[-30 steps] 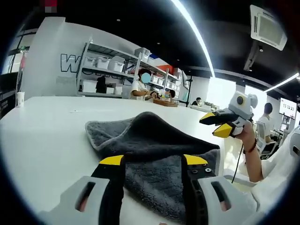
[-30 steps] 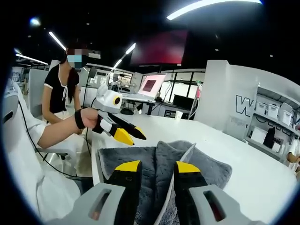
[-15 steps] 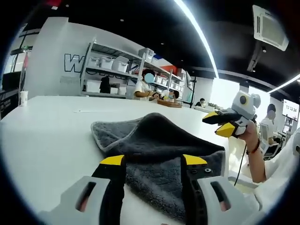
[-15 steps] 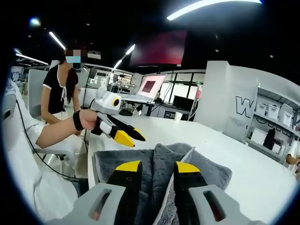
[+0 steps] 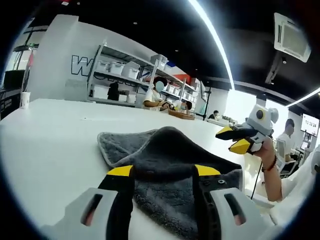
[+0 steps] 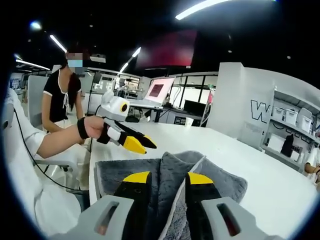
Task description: Open the folded towel by lifting each exposed corner and separating the folded layers until the towel lies flat within the target outline without major curled edges
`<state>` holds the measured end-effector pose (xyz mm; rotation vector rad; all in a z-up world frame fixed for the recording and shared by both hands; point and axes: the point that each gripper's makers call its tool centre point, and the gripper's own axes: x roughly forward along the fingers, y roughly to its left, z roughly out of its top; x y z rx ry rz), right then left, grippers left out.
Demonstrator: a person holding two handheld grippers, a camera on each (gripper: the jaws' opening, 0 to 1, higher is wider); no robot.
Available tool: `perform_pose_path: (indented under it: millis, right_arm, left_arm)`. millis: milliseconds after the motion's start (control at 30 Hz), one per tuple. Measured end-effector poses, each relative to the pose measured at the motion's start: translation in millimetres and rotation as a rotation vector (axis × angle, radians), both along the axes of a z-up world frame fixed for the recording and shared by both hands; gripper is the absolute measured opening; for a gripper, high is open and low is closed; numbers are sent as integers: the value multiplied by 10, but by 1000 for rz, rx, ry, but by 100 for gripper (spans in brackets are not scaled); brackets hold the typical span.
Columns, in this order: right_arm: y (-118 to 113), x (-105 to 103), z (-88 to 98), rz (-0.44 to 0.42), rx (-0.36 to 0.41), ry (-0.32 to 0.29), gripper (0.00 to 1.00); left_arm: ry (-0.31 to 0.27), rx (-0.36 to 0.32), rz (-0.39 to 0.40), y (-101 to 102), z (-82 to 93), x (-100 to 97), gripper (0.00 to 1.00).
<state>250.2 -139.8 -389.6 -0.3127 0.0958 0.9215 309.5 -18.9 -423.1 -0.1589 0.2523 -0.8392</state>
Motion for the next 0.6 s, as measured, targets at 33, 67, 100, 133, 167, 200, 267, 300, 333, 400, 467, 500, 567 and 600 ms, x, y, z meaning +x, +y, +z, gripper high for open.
perform_pose_path:
  millis: [33, 67, 100, 133, 167, 200, 267, 300, 333, 400, 467, 500, 567, 600]
  right_arm:
    - [0, 1, -3, -1, -1, 2, 21]
    - [5, 2, -5, 0, -5, -2, 21]
    - [8, 2, -7, 1, -7, -2, 21]
    - [14, -1, -10, 4, -9, 0, 21]
    - [19, -2, -11, 7, -9, 0, 21]
    - [21, -1, -11, 7, -10, -1, 21]
    - [31, 11, -7, 7, -7, -1, 21]
    - [33, 14, -9, 7, -8, 0, 21]
    - [36, 16, -10, 8, -9, 0, 21]
    - [44, 33, -22, 8, -13, 2, 21]
    - [57, 35, -21, 13, -3, 5, 20]
    - [64, 37, -13, 13, 7, 6, 20]
    - [66, 46, -11, 11, 9, 4, 19]
    - [66, 52, -16, 11, 7, 4, 19]
  left_arm:
    - [0, 2, -1, -2, 0, 4, 46]
    - [4, -1, 0, -1, 1, 13, 46]
    - [4, -2, 3, 2, 4, 25, 46]
    - [3, -1, 4, 4, 4, 34, 46]
    - [9, -2, 4, 9, 0, 52, 46]
    - [10, -3, 2, 8, 1, 56, 46]
    - [15, -4, 7, 15, -8, 81, 46]
    - [13, -3, 11, 17, -8, 85, 45]
    - [12, -2, 14, 18, -9, 88, 45]
    - [6, 6, 11, 6, -19, 95, 46]
    - [11, 5, 10, -2, -32, 98, 45]
    - [9, 10, 12, 1, -37, 108, 45]
    - [9, 12, 11, 0, -38, 111, 45]
    - [9, 12, 11, 1, -38, 113, 45]
